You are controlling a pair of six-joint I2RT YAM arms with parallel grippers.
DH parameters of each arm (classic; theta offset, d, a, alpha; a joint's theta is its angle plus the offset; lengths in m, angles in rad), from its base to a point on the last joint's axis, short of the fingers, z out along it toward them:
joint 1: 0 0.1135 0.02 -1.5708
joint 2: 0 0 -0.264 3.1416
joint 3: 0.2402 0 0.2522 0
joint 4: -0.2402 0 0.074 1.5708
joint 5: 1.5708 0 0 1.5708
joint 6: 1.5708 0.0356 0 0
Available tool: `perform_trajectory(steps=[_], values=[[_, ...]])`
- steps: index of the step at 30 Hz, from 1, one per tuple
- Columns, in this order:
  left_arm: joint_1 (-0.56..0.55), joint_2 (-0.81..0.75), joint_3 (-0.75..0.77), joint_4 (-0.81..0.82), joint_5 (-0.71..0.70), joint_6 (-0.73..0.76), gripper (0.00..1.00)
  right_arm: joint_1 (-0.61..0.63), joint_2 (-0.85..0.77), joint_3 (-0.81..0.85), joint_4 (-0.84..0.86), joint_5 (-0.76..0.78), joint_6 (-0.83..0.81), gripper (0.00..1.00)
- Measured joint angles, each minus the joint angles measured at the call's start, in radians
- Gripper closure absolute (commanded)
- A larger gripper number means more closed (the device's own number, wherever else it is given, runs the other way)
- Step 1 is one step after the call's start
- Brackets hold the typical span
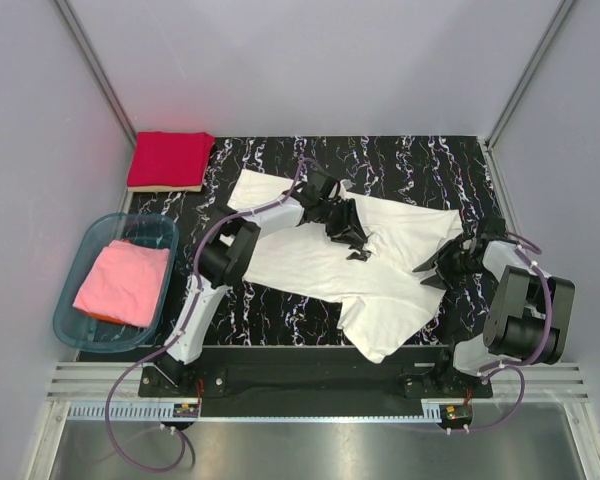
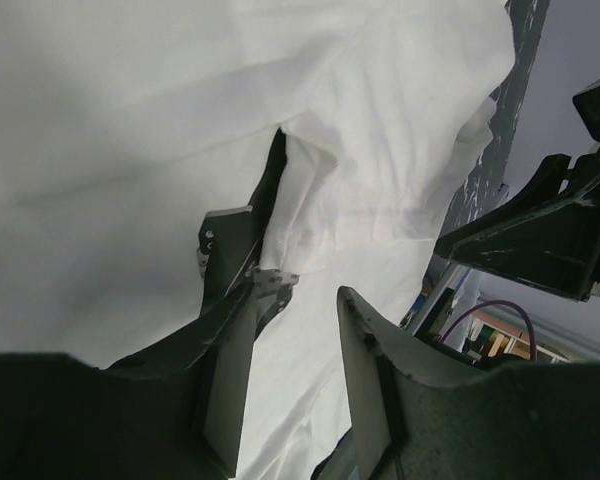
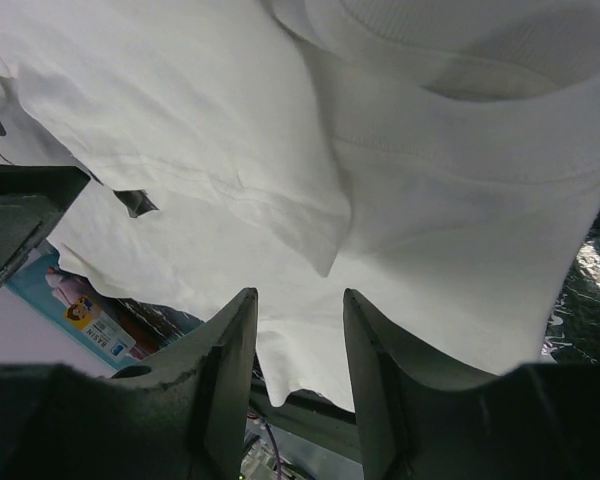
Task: Fold and stack the t-shirts
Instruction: Fold the tshirt
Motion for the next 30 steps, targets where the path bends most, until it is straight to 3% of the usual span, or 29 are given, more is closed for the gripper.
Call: perform_trajectory(steps=[14,25,30], values=[[-0.022,0.054,0.022,0.069,-0.015,-0.105,0.56,-0.007,0.001,-0.008,-0.008,0.001,-0.018,0.51],[-0.029,0.064,0.027,0.075,-0.030,-0.129,0.70,-0.013,0.053,-0.003,-0.007,0.022,-0.032,0.53],[-0.031,0.065,0.027,0.075,-0.035,-0.131,0.65,-0.032,0.071,0.010,-0.001,0.027,-0.040,0.54]])
